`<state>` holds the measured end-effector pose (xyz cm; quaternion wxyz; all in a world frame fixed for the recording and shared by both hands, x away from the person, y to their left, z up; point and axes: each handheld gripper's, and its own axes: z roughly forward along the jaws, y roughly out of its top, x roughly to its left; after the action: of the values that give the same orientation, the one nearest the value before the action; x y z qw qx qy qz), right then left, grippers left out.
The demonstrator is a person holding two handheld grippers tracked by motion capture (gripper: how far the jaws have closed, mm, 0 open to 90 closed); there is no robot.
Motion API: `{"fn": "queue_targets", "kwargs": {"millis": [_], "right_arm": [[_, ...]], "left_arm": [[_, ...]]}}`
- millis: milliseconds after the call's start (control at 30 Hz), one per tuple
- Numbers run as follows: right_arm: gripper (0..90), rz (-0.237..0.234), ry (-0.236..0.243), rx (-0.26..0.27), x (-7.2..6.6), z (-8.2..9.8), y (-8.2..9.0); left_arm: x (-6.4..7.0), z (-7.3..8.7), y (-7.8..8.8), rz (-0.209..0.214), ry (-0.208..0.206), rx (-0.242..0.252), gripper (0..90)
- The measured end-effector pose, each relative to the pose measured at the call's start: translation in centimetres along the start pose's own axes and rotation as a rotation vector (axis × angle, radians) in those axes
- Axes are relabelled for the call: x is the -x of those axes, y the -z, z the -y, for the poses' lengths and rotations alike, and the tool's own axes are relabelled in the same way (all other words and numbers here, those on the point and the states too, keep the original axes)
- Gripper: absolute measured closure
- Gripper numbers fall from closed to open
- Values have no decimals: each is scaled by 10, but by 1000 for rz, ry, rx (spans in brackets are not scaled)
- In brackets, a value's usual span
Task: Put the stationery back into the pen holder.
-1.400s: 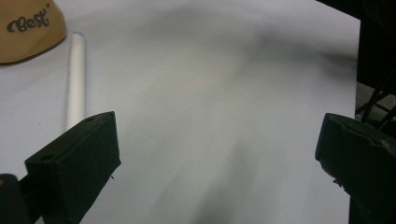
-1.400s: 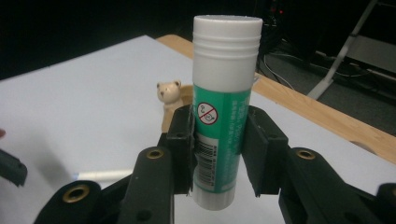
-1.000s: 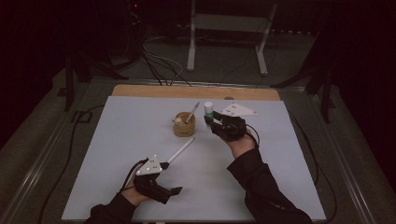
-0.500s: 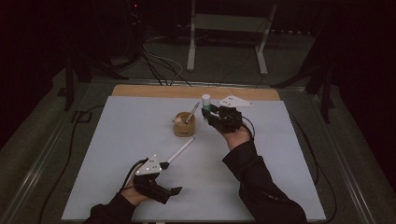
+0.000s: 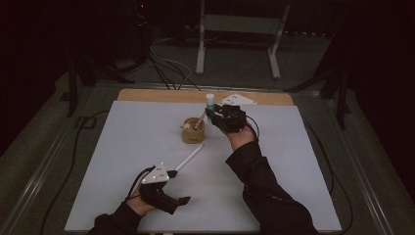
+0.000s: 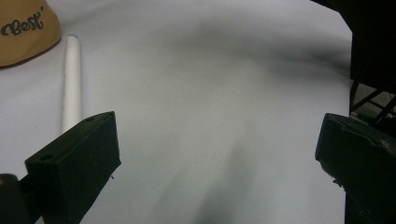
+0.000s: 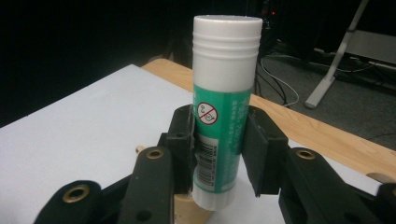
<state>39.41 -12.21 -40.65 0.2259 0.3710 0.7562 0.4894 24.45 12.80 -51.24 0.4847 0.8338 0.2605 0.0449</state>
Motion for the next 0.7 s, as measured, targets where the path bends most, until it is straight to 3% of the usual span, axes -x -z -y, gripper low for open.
{"fn": "queue_targets", "kwargs": {"millis": [333, 700], "right_arm": [[662, -7, -32, -8, 1, -2, -18], [662, -18, -85, -38, -1, 11, -43]], "left_arm": [[0, 0, 0, -6, -3, 3, 6], [0, 0, 0, -3, 1, 0, 6]]}}
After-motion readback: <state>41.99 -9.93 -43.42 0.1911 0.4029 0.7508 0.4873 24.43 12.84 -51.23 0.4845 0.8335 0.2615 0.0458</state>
